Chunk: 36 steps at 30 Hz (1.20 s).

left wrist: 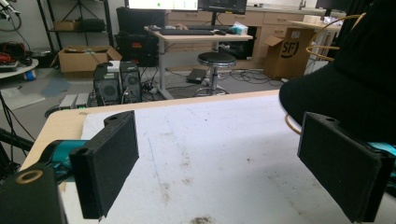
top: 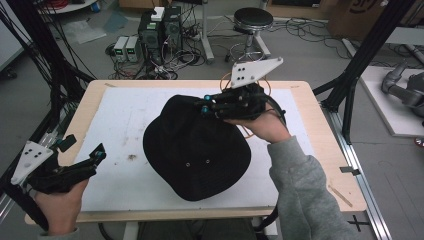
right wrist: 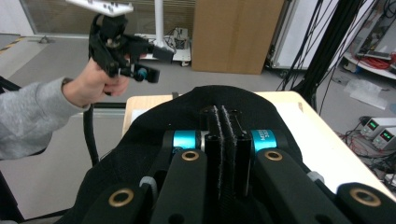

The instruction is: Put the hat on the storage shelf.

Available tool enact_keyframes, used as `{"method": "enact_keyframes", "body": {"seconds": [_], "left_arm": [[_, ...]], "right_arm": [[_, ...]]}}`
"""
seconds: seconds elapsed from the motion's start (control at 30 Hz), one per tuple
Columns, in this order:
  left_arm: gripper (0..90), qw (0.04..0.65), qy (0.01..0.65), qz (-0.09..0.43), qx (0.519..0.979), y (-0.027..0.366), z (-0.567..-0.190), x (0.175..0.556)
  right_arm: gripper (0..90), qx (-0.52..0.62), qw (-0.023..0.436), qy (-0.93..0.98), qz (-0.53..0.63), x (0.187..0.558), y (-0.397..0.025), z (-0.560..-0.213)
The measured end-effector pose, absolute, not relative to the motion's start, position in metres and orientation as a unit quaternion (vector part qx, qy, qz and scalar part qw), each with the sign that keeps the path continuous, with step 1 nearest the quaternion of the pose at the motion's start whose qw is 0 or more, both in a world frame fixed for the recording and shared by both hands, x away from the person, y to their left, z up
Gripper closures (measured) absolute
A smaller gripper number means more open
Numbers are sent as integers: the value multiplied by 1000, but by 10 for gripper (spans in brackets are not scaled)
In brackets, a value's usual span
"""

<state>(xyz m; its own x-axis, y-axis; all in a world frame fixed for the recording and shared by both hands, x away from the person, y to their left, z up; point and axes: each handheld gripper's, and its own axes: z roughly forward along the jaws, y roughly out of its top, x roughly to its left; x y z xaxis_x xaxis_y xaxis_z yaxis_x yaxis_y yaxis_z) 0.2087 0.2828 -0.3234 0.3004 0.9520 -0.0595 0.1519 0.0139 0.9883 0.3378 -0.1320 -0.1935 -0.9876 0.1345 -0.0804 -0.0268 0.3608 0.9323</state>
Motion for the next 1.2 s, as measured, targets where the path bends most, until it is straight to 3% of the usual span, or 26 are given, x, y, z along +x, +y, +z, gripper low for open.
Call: {"method": "enact_keyframes", "body": {"seconds": [0.53, 1.2], "left_arm": [[127, 544, 474, 365, 588, 292, -327, 216], [127, 528, 477, 373, 596, 288, -328, 212]], "right_arm": [[887, 32, 90, 819, 566, 368, -149, -119], [887, 92, 162, 781, 596, 440, -209, -95]]}}
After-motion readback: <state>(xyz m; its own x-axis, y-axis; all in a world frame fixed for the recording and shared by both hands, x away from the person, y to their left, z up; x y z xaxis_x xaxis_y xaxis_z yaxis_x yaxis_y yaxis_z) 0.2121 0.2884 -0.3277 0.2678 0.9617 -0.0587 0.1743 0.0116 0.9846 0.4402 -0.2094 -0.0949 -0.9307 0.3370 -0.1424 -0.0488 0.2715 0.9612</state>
